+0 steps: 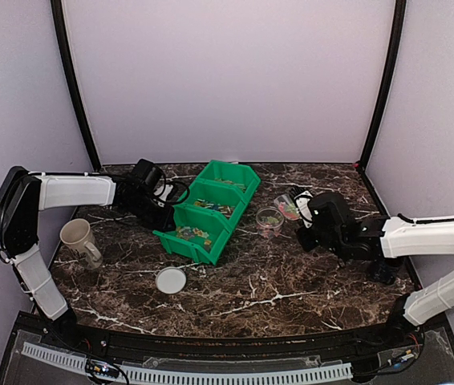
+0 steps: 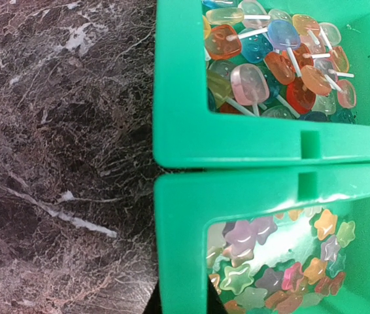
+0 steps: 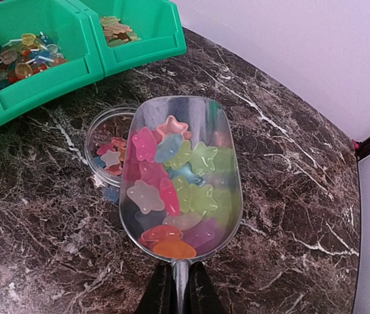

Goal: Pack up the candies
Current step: Place the fake candies in the packing bottle.

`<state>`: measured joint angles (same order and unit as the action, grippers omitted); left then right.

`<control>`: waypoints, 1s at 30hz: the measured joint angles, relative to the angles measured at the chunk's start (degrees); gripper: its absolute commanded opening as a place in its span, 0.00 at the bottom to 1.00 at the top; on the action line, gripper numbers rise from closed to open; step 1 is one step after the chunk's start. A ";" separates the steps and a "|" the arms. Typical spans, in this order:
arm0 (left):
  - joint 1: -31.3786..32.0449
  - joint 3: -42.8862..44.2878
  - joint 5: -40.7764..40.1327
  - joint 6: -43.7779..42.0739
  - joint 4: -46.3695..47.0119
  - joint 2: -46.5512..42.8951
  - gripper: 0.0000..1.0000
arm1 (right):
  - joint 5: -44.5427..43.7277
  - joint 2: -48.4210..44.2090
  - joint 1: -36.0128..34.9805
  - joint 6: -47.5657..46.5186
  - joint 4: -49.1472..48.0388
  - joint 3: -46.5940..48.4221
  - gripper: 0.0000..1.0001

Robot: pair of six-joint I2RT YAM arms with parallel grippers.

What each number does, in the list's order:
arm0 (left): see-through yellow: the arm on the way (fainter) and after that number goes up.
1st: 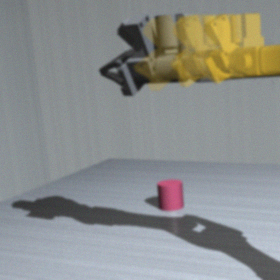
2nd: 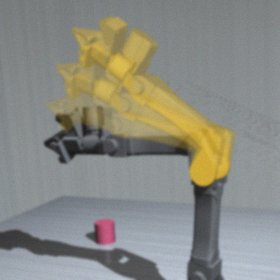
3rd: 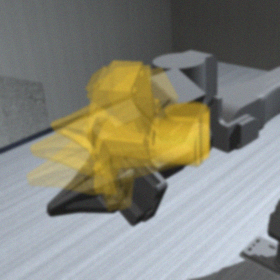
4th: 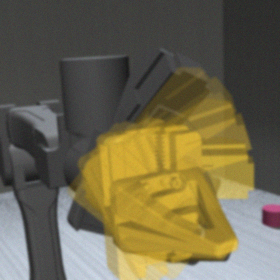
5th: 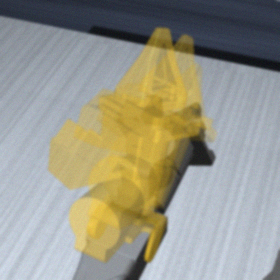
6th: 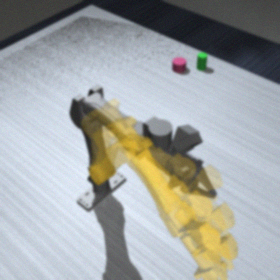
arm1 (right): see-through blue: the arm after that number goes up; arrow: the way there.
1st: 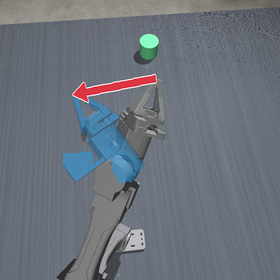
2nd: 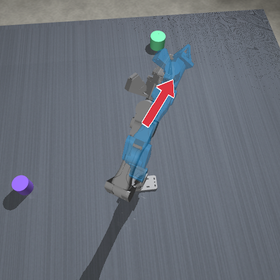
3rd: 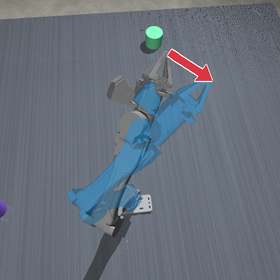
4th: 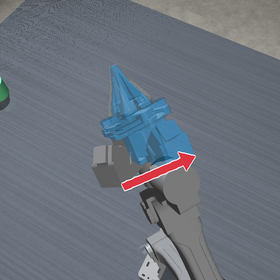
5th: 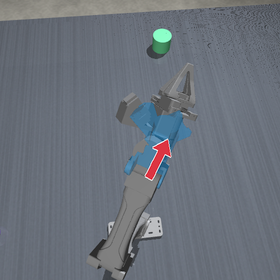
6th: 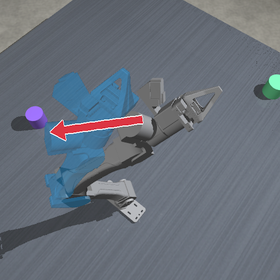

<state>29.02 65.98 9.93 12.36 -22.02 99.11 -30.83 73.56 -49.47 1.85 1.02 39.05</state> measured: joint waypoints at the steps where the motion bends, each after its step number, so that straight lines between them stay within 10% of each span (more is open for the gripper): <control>1: 0.00 0.00 0.04 0.00 0.00 0.00 0.00 | -0.02 0.20 0.00 0.28 1.05 0.52 0.00; 30: 0.00 0.33 -0.50 0.00 -0.83 0.11 0.00 | 3.37 11.61 -0.02 3.48 24.04 18.05 0.00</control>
<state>29.02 66.30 9.43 12.36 -22.85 99.22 -27.46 85.17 -49.50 5.32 25.06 57.10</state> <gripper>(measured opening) 0.096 0.084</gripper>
